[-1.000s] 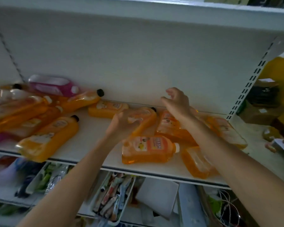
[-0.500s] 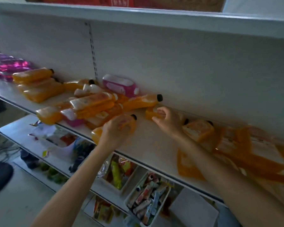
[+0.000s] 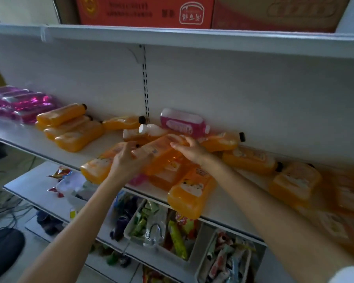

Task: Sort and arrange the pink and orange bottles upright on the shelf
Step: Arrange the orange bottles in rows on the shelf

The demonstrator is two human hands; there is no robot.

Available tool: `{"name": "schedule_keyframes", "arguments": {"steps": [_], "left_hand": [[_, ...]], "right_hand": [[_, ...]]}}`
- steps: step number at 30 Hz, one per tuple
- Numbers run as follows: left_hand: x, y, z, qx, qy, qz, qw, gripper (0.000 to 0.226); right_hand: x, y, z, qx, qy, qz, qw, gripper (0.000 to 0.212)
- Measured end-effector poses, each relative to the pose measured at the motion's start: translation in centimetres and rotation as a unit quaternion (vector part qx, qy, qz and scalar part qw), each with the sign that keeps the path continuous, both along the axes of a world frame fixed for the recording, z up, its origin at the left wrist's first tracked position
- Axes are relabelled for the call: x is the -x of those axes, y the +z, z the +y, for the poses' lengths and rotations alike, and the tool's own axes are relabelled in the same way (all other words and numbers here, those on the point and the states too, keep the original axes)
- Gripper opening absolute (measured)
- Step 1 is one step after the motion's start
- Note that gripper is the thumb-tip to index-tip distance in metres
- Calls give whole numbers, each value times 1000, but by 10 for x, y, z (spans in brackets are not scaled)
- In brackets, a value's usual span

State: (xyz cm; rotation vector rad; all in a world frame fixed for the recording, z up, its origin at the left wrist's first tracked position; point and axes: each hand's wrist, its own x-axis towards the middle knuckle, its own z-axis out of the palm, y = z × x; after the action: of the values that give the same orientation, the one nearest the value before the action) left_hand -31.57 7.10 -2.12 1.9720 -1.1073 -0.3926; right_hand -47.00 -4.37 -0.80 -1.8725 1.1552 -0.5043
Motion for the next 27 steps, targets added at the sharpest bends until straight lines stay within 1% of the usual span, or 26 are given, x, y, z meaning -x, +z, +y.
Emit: {"name": "schedule_keyframes", "arguments": {"steps": [1,3,5,6,8,9,12,14,15,16,17,18,19,20,21,22,23,24,25,26,27], "left_hand": [[-1,-1,-2,-5,-19,-7,1000,57],[1,-2,-6,-7,-58,-54,997,56],[4,-3,-10,-5,-97,-63,993,62],[4,-5,-12,-14,-114,-67,991,71],[5,-7,-14,-29,-153,-106,982,95],[6,-7,-15,-17,-172,-119,978,102],[18,-6,-18,51,-195,-123,972,104],[33,-3,-20,71,-208,-112,969,102],[42,0,-20,80,-218,-94,968,100],[51,1,-20,94,-242,-52,964,94],[63,4,-20,116,-270,16,956,86],[76,7,-20,130,-289,97,943,71],[88,9,-20,138,-296,191,926,52],[99,12,-21,116,-300,289,901,39],[109,15,-24,87,-315,390,861,42],[120,16,-29,65,-333,481,808,62],[129,15,-35,55,-351,543,760,86],[136,14,-41,57,-366,581,725,101],[145,14,-46,64,-381,600,701,104],[153,13,-52,66,-393,605,690,102],[162,16,-54,60,-407,605,682,100]], "right_hand": [[-7,-4,1,4,-4,-2,1000,69],[-17,-8,3,21,-23,-21,999,69],[-21,-10,4,22,-54,-55,997,65],[-21,-11,5,23,-73,-72,994,62],[-16,-12,3,23,-102,-108,989,58],[-12,-13,1,20,-108,-130,985,57],[6,-5,3,31,-118,-208,971,55],[24,5,5,82,-136,-224,962,44],[35,10,4,105,-148,-229,956,38],[46,15,3,104,-163,-245,950,34],[57,20,3,82,-176,-278,941,30],[68,25,3,57,-183,-312,931,29],[80,28,2,52,-187,-340,920,32],[92,32,3,65,-191,-348,915,36],[103,34,4,88,-202,-328,919,40],[113,35,4,115,-211,-300,923,44],[123,37,6,115,-220,-286,925,51],[132,38,6,78,-225,-299,924,58],[141,38,6,28,-220,-323,920,61],[151,37,7,-10,-219,-348,912,61],[161,36,9,-22,-222,-362,905,56]]}}
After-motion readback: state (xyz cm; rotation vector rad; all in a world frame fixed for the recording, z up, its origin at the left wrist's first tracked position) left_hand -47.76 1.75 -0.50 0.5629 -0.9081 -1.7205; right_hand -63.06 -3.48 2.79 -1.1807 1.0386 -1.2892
